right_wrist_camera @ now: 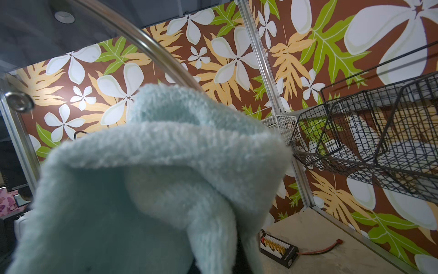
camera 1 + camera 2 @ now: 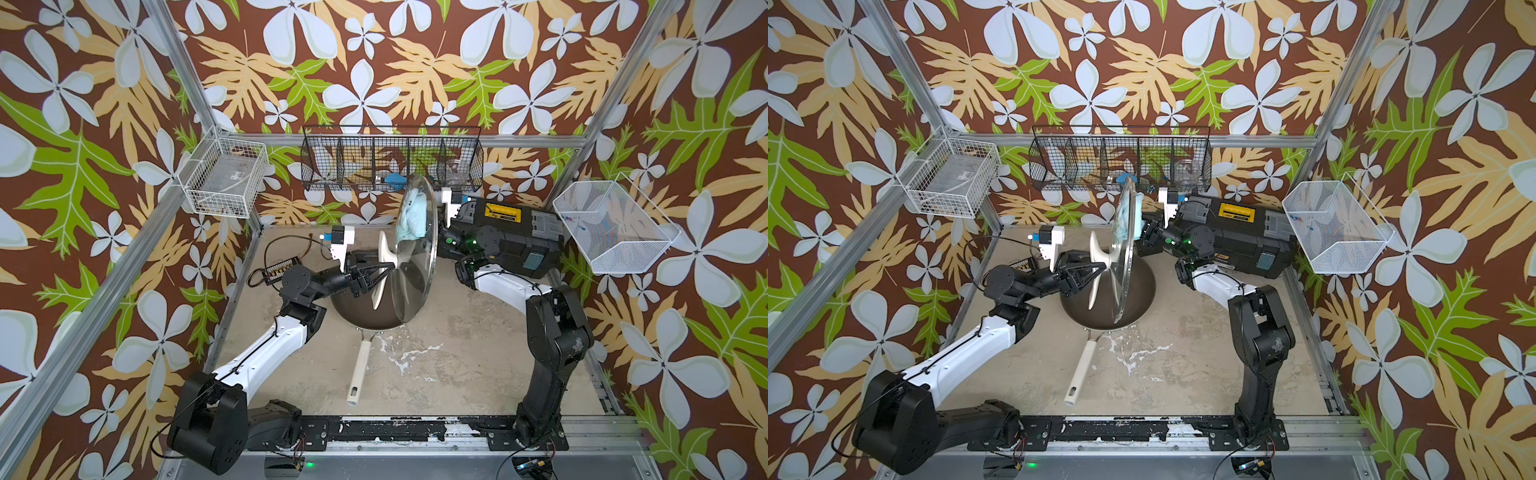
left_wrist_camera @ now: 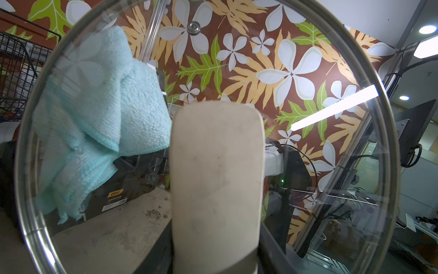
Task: Wipe the pot lid with a cloth
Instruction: Wipe the pot lid.
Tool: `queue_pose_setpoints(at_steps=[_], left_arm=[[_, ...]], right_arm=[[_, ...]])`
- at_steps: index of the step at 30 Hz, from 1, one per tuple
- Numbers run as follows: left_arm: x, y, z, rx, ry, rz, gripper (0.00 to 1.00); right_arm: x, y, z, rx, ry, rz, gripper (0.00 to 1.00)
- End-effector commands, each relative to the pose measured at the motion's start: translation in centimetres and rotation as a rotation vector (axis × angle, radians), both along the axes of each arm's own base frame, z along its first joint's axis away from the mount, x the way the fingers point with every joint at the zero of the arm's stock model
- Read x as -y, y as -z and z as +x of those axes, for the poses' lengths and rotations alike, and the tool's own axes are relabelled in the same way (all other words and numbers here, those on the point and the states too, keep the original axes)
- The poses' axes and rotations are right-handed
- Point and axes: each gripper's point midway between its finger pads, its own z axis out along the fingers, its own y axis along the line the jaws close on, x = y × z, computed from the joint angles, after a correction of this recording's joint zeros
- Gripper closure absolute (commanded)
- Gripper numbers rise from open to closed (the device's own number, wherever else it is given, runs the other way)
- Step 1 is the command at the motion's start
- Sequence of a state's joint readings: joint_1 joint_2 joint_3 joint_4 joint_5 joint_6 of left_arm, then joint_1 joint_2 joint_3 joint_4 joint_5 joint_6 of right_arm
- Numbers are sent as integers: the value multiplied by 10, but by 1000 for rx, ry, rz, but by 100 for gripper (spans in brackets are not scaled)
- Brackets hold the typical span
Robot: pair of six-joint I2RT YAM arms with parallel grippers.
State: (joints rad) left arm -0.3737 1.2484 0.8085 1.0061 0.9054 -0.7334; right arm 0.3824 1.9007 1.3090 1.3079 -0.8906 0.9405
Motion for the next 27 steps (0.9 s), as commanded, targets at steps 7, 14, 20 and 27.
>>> queue_pose_setpoints(at_steps=[7,14,20,27], left_arm=[[-7,-42,-16,235,-32,-61,100],[-9,-52,-16,253,-50,-78,100],[-9,-53,-9,258,-79,-75,100],[-10,-47,-3,247,-99,-94,100]], right_arm=[[-13,33,-33,-56,-94,9,100],[-14,48,-58,-82,-144,34,100],[-15,47,-85,-72,-193,43,100],[-7,52,-114,-91,-250,79,100]])
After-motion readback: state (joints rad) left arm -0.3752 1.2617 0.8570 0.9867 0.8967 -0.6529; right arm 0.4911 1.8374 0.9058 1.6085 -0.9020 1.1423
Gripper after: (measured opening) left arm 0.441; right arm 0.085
